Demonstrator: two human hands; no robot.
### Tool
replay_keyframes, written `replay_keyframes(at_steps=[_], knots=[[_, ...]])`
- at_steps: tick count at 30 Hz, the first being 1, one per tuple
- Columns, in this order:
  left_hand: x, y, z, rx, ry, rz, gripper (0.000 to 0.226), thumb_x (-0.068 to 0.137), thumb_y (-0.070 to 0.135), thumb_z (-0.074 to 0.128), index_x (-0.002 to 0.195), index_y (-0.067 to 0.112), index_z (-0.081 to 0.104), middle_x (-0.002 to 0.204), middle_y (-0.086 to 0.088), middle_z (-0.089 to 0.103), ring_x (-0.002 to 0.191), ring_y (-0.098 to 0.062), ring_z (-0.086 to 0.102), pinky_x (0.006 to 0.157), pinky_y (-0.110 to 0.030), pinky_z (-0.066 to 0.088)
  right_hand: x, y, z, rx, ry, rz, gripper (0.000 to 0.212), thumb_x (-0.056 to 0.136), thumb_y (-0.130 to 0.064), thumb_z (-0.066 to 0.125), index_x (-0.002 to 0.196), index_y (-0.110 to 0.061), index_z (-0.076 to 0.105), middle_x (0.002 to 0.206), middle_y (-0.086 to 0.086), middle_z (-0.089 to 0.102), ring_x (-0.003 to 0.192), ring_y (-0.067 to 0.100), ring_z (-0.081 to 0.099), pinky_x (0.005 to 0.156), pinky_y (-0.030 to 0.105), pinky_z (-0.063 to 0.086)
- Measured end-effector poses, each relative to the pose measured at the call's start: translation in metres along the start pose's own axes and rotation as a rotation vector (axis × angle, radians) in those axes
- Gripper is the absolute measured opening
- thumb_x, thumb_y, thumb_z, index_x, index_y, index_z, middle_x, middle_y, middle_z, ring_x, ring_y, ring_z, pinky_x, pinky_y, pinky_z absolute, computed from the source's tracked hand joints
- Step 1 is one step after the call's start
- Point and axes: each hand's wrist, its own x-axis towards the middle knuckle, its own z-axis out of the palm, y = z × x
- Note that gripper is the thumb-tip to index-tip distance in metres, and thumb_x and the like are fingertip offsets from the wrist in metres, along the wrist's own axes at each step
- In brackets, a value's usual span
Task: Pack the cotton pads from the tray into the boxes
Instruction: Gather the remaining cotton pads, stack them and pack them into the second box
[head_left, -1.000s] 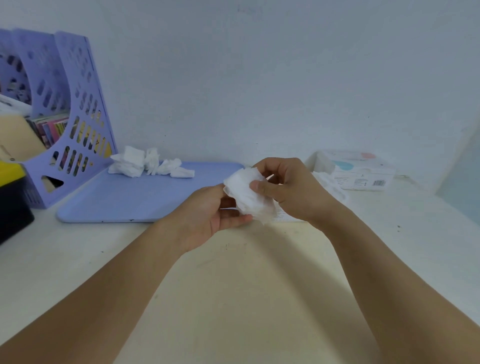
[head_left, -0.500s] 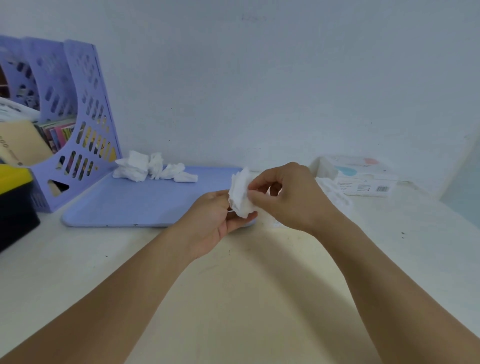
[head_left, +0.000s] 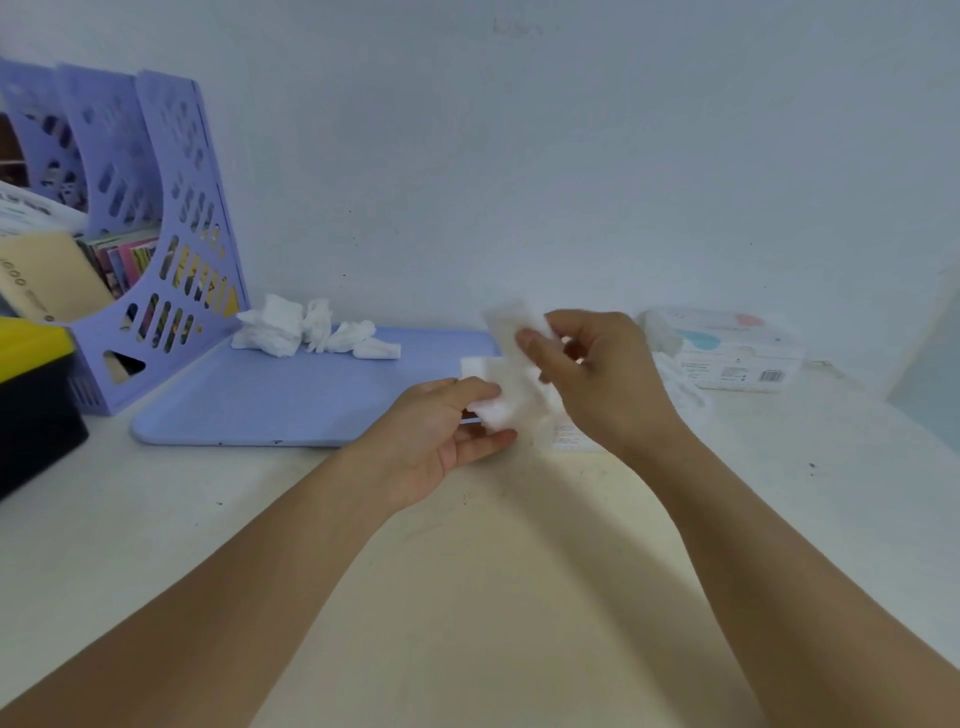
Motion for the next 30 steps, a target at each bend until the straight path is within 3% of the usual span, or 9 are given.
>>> replay_keyframes(at_steps=[2,5,9,14,19,21,24,28,30], knots=[[-0.001,0.002,0.0,-0.002,0.002,-0.005,0.023,0.094,0.006,0.065,0.112,-0.006,0.069,0.105,-0.019,0.071,0.087,-0.027,0.071,0.078,-0.036,0.063,0.001,-0.003,-0.003,-0.064,0.148,-0.186,0.009,0.089,-0.011,0.07,0.083,-0.013,0.076,0.078,-0.002,0.065,0.069,0.011,0.059,0.061,0.021,0.046],[-0.001,0.003,-0.001,0.001,-0.009,-0.004,0.013,0.094,0.008,0.065,0.1,0.0,0.072,0.093,-0.013,0.072,0.081,-0.024,0.071,0.082,-0.04,0.062,-0.001,-0.003,-0.004,-0.196,0.158,-0.404,0.019,0.079,0.001,0.072,0.093,-0.01,0.079,0.093,-0.001,0.068,0.074,0.01,0.061,0.062,0.021,0.049],[-0.002,0.004,-0.001,0.024,-0.052,0.015,0.022,0.095,0.012,0.064,0.114,0.003,0.072,0.104,-0.013,0.073,0.087,-0.023,0.072,0.082,-0.037,0.062,-0.005,0.0,0.002,-0.227,0.034,-0.391,0.015,0.073,-0.004,0.07,0.086,-0.01,0.076,0.093,-0.002,0.068,0.067,0.012,0.059,0.056,0.031,0.05],[-0.003,0.005,-0.002,0.019,-0.098,0.028,0.025,0.099,0.01,0.058,0.12,0.002,0.07,0.11,-0.012,0.072,0.086,-0.02,0.068,0.07,-0.028,0.059,-0.009,-0.001,0.009,-0.199,-0.034,-0.341,0.013,0.074,-0.01,0.064,0.084,-0.013,0.071,0.087,-0.005,0.067,0.07,0.017,0.061,0.057,0.037,0.051],[0.0,0.007,-0.003,-0.085,-0.048,-0.011,0.039,0.1,0.027,0.05,0.124,-0.001,0.064,0.114,-0.02,0.066,0.085,-0.028,0.068,0.072,-0.038,0.06,-0.009,0.002,0.01,-0.205,-0.052,-0.307,0.017,0.074,-0.011,0.06,0.085,-0.015,0.073,0.087,-0.007,0.068,0.068,0.014,0.059,0.058,0.035,0.051],[0.003,0.007,-0.005,-0.081,-0.04,-0.025,0.048,0.101,0.037,0.048,0.128,-0.001,0.061,0.124,-0.027,0.065,0.09,-0.031,0.068,0.072,-0.04,0.06,-0.009,0.005,0.01,-0.21,-0.046,-0.301,0.019,0.074,-0.01,0.062,0.087,-0.015,0.075,0.091,-0.007,0.07,0.066,0.012,0.059,0.059,0.035,0.053],[0.003,0.006,-0.006,-0.048,-0.096,-0.019,0.05,0.1,0.042,0.053,0.133,0.004,0.061,0.132,-0.023,0.063,0.099,-0.029,0.068,0.075,-0.039,0.06,-0.009,0.007,0.011,-0.242,-0.049,-0.318,0.019,0.077,-0.01,0.068,0.091,-0.016,0.08,0.096,-0.008,0.072,0.069,0.01,0.061,0.062,0.036,0.054],[-0.001,0.005,-0.001,-0.008,-0.173,-0.005,0.035,0.105,0.024,0.046,0.124,0.001,0.064,0.104,-0.011,0.076,0.088,-0.015,0.073,0.094,-0.038,0.056,-0.01,0.006,0.01,-0.184,-0.134,-0.327,0.015,0.08,-0.03,0.074,0.092,-0.021,0.079,0.1,-0.011,0.069,0.084,0.009,0.065,0.07,0.029,0.052],[-0.001,0.005,-0.001,-0.023,-0.158,0.028,0.032,0.105,0.012,0.043,0.125,0.0,0.063,0.118,-0.016,0.072,0.104,-0.021,0.071,0.09,-0.036,0.057,-0.013,0.001,0.011,-0.028,-0.106,-0.275,0.022,0.078,-0.028,0.075,0.099,-0.021,0.076,0.105,-0.01,0.069,0.096,0.008,0.064,0.078,0.019,0.046]])
